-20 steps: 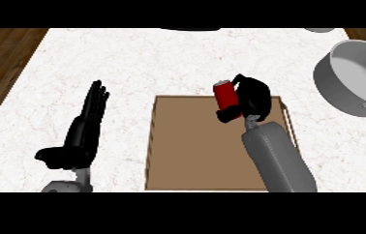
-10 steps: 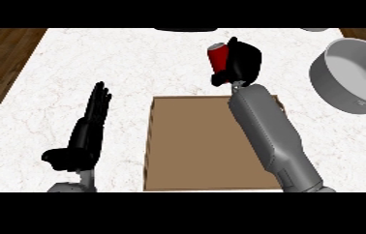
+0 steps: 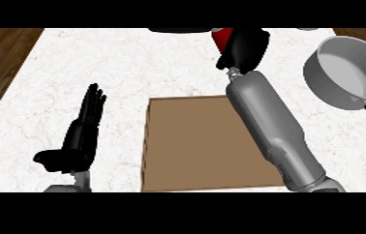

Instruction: Pick the can from the tray and place it in the pot

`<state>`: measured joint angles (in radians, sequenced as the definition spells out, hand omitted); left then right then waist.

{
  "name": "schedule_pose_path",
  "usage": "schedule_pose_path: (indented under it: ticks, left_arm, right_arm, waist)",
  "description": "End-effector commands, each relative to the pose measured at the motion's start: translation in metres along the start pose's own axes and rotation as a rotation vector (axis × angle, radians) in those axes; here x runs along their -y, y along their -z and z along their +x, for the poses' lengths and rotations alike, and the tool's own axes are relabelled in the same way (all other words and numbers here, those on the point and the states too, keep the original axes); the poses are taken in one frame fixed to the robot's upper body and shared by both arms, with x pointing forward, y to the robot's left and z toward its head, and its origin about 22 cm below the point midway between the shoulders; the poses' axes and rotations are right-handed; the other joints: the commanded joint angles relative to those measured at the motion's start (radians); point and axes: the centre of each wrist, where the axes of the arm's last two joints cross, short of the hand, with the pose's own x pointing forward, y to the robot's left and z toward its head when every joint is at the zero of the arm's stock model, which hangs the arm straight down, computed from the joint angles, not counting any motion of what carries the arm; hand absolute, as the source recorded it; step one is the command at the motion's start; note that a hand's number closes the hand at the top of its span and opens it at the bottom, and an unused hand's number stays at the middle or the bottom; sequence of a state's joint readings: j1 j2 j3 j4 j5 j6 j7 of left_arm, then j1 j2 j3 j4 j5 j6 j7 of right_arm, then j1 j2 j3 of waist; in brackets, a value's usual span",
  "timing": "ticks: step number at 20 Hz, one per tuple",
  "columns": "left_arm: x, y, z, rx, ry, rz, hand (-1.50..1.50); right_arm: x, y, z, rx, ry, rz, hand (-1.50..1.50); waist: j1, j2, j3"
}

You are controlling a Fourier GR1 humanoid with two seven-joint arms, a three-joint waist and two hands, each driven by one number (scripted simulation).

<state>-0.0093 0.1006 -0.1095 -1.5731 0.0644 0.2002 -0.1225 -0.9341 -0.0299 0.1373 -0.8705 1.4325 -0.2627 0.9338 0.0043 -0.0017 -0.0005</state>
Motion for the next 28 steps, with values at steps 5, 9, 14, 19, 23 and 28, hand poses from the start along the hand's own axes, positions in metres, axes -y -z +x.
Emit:
schedule_pose_path:
  ticks: [5, 9, 14, 19, 23, 28]
  left_arm:
    - [0.004, 0.009, 0.0, 0.003, -0.009, 0.001, 0.0]
    - [0.002, 0.008, 0.011, 0.0, -0.009, 0.005, 0.0]
    - [0.003, -0.003, 0.013, -0.003, 0.005, 0.008, 0.0]
    - [0.002, -0.002, 0.004, 0.023, 0.014, 0.016, 0.0]
    - [-0.013, -0.004, 0.004, -0.006, 0.003, -0.005, 0.0]
    - [-0.005, 0.009, 0.004, 0.015, -0.001, -0.004, 0.0]
  right_arm:
    - [0.021, 0.032, -0.036, -0.179, -0.025, -0.074, 1.5]
    - [0.027, 0.042, -0.064, -0.231, -0.055, -0.107, 1.5]
    - [0.041, 0.077, -0.142, -0.275, -0.063, -0.114, 1.5]
    - [0.027, 0.094, -0.191, -0.312, -0.08, -0.094, 1.5]
    - [0.01, 0.087, -0.23, -0.334, -0.06, -0.05, 1.5]
    - [0.006, 0.098, -0.28, -0.337, -0.029, 0.059, 1.5]
  waist:
    - [-0.006, 0.001, 0.0]
    - [-0.004, 0.001, 0.0]
    - [-0.006, 0.0, 0.001]
    - [0.002, 0.003, 0.001]
    - [0.003, 0.003, 0.001]
    - [0.002, 0.004, 0.001]
